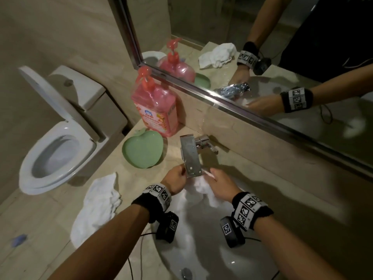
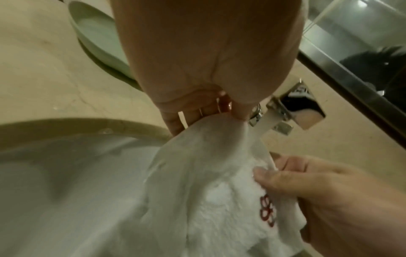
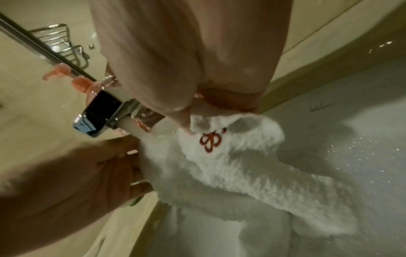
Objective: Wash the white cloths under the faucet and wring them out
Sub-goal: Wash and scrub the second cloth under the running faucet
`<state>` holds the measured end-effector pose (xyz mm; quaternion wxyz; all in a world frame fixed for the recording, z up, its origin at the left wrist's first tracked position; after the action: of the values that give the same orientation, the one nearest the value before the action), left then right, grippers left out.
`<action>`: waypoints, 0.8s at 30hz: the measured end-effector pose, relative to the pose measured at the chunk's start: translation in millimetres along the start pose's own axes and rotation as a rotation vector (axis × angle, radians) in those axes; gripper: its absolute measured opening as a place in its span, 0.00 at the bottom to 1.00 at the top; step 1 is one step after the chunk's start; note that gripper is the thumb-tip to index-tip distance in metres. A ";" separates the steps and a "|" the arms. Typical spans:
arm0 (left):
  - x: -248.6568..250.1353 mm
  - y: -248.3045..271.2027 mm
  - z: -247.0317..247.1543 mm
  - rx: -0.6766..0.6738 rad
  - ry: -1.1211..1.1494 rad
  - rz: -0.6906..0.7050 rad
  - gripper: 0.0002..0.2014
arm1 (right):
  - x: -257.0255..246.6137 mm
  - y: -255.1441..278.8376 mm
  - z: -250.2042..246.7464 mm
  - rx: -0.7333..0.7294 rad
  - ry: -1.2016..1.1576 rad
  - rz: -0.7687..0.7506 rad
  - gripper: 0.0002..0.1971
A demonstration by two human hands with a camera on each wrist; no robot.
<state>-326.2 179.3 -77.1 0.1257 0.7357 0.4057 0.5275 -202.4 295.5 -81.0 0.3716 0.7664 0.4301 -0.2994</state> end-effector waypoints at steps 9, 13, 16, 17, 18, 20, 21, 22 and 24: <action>-38.3 17.7 -38.1 0.034 -0.040 -0.095 0.15 | -22.4 -17.5 24.7 0.070 -0.292 0.068 0.05; -39.9 17.6 -39.4 -0.005 -0.240 -0.043 0.22 | -32.3 -18.0 33.0 -0.040 -0.348 -0.015 0.09; -35.0 15.1 -34.4 0.013 -0.030 -0.098 0.25 | -9.7 -12.2 22.4 -0.029 -0.195 0.036 0.08; -33.1 12.4 -30.2 0.016 -0.008 -0.093 0.24 | -2.6 -8.5 17.2 -0.006 -0.133 0.049 0.08; -30.2 10.3 -24.6 0.002 -0.021 -0.086 0.20 | 2.5 -4.7 12.0 0.025 -0.095 0.065 0.13; -22.8 6.8 -10.6 -0.050 -0.073 -0.072 0.10 | 9.4 1.9 4.5 0.080 -0.134 0.096 0.21; -18.5 4.3 -3.1 -0.068 -0.107 -0.047 0.08 | 10.2 3.6 2.7 0.082 -0.183 0.095 0.22; -15.1 2.0 3.6 -0.073 -0.139 -0.034 0.11 | 8.9 4.2 1.9 0.068 -0.230 0.077 0.21; -9.7 -1.0 11.5 -0.057 -0.153 -0.051 0.15 | 7.0 3.9 0.2 0.054 -0.245 0.027 0.15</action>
<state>-317.7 175.7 -89.0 0.1906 0.7597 0.3982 0.4775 -195.8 297.0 -85.4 0.4046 0.7396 0.3630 -0.3969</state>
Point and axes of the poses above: each hand's wrist, its own y-axis away from the middle knuckle, its own z-axis out of the palm, x = y × z, the point moved 5 cm from there along -y, towards the middle knuckle, and after that the axes turned 12 degrees about -z, right-handed, at the moved point
